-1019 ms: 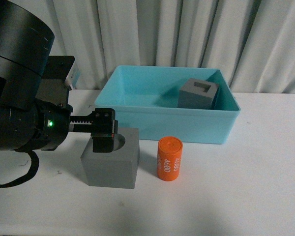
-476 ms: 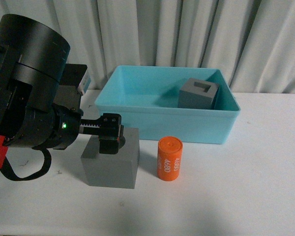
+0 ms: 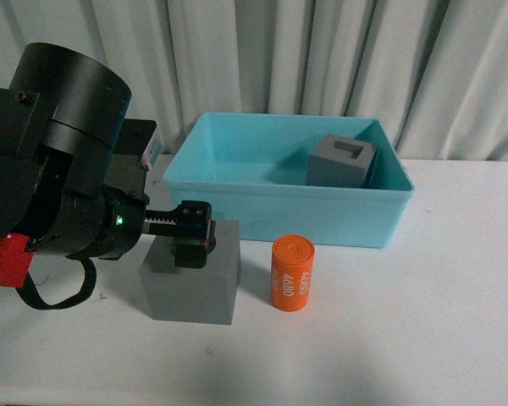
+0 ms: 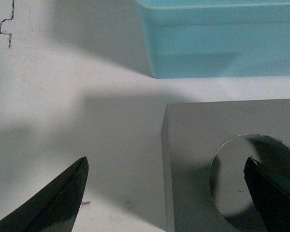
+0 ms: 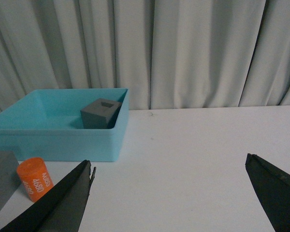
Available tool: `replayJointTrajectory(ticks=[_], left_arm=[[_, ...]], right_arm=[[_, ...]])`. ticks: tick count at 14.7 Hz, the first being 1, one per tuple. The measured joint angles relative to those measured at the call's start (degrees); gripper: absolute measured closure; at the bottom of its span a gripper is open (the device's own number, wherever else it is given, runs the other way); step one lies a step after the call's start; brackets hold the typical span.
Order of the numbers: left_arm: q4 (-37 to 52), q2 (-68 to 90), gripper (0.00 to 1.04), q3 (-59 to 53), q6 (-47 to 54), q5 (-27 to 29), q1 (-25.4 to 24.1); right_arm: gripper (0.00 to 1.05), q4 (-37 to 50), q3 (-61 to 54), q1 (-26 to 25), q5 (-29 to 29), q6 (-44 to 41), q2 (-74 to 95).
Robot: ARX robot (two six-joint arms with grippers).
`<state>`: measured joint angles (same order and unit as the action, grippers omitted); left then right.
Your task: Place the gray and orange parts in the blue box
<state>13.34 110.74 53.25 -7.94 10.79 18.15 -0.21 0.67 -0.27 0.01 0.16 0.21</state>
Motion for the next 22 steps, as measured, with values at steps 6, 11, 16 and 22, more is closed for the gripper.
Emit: replayJointTrajectory(ticks=[6,11,16,22], left_arm=[[-0.2,2.0,0.07,1.8,0.9,-0.5,0.0],[0.0,2.1,0.31,1.1,0.9,-0.8,0.0],[0.7,1.4,0.82,0.3,0.7,-1.6,0.3],[-6.7,-12.2,0.85,-3.8,-2.2,-2.6,-1.6]], right_arm=[[0.06,0.0,0.0,0.0,0.0,0.0,0.0],[0.06,0.0,0.0,0.0,0.0,0.0,0.0],[0.06,0.0,0.0,0.0,0.0,0.0,0.0],[0.06,0.0,0.0,0.0,0.0,0.0,0.0]])
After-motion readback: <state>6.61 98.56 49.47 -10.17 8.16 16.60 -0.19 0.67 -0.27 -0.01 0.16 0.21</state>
